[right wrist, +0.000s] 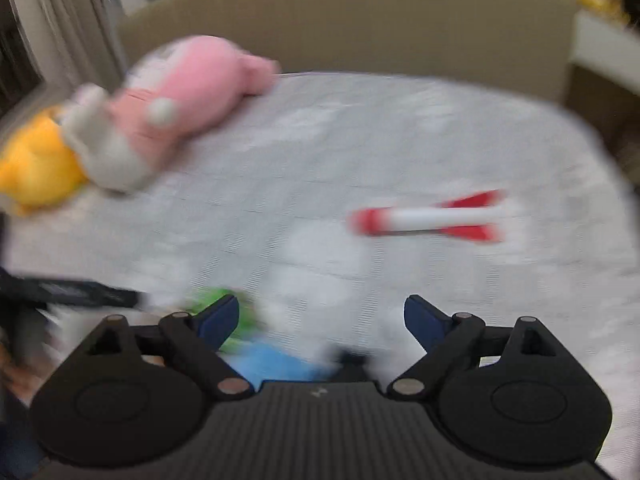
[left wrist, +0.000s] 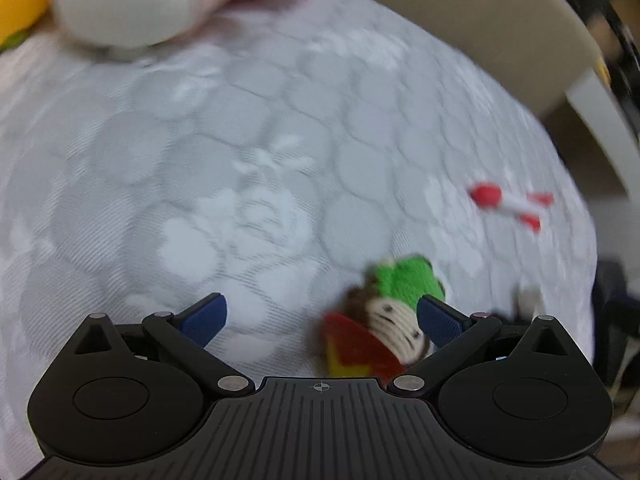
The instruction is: Clean container
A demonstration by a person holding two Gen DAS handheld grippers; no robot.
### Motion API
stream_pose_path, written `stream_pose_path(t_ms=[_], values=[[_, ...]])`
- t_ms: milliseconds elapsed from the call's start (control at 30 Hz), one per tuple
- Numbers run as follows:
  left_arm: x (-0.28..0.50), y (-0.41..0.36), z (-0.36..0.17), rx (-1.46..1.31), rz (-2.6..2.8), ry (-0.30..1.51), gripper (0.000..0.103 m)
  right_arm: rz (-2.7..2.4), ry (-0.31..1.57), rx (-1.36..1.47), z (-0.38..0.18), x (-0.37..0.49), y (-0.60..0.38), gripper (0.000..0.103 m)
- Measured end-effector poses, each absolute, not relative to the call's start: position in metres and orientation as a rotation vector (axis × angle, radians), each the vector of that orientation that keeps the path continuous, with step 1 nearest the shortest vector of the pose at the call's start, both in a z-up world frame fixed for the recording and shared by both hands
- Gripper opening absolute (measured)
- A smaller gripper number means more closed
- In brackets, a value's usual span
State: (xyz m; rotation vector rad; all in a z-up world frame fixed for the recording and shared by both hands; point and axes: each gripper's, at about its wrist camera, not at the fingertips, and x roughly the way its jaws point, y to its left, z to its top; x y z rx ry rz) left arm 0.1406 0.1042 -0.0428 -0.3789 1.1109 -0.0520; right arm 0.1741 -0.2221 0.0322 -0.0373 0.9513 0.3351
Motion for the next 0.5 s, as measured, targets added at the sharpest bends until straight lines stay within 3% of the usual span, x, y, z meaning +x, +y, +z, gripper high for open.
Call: stream_pose_path(t_ms=[67, 167, 233, 267, 333, 367, 500], values=[[0.146, 0.078, -0.04, -0.24, -0.092, 1.096, 0.103, 0.256, 0.996, -0.079, 0.009, 0.17, -0.245, 0.091], [0.148, 0.044, -0.037, -0.032, -0.121, 1.074, 0.103, 0.243, 1.106, 0.092, -0.032, 0.165, -0.265, 0.09], [0.145, 0.028, -0.041, 0.078, -0.125, 1.071, 0.103, 0.283, 1.185, 0.266, -0.057, 0.163, -0.273, 0.074], [0.144, 0.022, -0.044, 0.122, -0.124, 1.074, 0.103, 0.311, 1.229, 0.338, -0.067, 0.164, -0.268, 0.054], [0.144, 0.017, -0.049, 0.157, -0.121, 1.083, 0.103, 0.349, 1.29, 0.422, -0.081, 0.162, -0.258, 0.041], [0.145, 0.017, -0.05, 0.146, -0.121, 1.088, 0.103, 0.364, 1.314, 0.445, -0.087, 0.16, -0.252, 0.028], [0.147, 0.026, -0.053, 0.058, -0.106, 1.105, 0.103, 0.45, 1.254, 0.453, -0.077, 0.159, -0.229, 0.027]])
